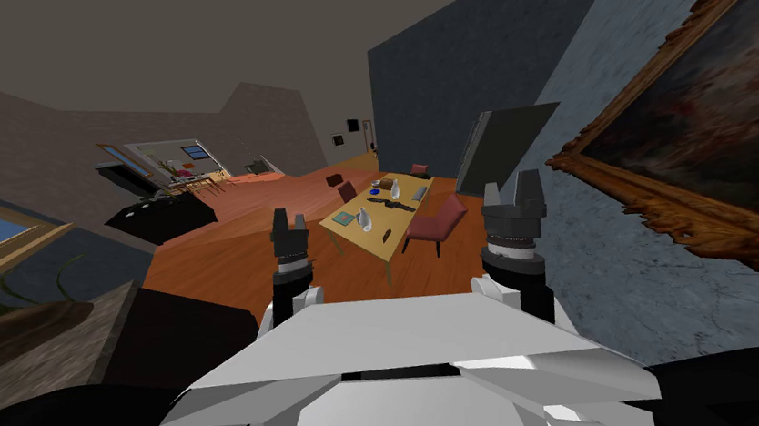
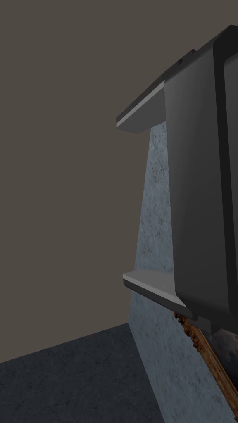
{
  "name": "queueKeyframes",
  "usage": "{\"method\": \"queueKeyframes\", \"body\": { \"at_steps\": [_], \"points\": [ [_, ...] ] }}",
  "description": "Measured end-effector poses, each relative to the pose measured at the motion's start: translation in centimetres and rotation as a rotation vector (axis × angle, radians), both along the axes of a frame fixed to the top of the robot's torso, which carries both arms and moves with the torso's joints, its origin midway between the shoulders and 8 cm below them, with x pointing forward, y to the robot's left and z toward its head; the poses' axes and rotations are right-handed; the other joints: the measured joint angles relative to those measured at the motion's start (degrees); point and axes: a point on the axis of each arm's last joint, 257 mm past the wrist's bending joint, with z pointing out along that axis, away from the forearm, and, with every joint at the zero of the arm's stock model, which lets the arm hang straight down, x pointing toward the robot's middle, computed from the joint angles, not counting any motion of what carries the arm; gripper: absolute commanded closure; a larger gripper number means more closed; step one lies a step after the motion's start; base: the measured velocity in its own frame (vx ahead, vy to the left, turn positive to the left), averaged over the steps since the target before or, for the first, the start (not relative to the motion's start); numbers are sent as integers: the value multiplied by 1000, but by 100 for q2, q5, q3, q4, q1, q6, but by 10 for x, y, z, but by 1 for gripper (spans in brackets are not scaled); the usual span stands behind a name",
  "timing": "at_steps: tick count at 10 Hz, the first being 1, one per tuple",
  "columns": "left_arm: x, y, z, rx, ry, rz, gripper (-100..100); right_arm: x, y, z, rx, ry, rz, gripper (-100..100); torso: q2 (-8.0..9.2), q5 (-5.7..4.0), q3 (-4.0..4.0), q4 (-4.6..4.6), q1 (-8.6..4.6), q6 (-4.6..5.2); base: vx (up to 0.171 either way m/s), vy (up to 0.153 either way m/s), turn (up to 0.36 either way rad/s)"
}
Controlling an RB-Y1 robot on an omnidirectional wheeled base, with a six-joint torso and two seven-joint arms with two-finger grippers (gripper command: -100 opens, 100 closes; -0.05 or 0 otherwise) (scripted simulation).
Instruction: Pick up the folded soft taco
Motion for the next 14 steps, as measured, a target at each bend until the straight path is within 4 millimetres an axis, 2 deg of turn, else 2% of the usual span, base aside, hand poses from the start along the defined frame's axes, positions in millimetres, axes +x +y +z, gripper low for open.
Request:
{"method": "queueKeyframes", "body": {
  "at_steps": [3,5,11,12,14],
  "points": [
    [8,-7,-17,60,53,-23,-100,0,0,0,0,0,0,0,11,-1,6,2,-5,0,-32,-21,-4],
    [12,-15,-41,107,114,-38,-100,0,0,0,0,0,0,0,16,-2,9,3,-10,0,-40,-31,-8],
    [23,-19,-131,247,334,-69,-100,0,0,0,0,0,0,0,12,-3,7,3,-11,0,-34,-41,-16],
    [26,-20,-150,265,366,-74,-100,0,0,0,0,0,0,0,10,-2,6,2,-10,1,-28,-43,-41],
    [19,-23,-193,319,462,-88,-100,0,0,0,0,0,0,0,13,-4,8,3,-19,0,-30,-64,-50]
  ]
}}
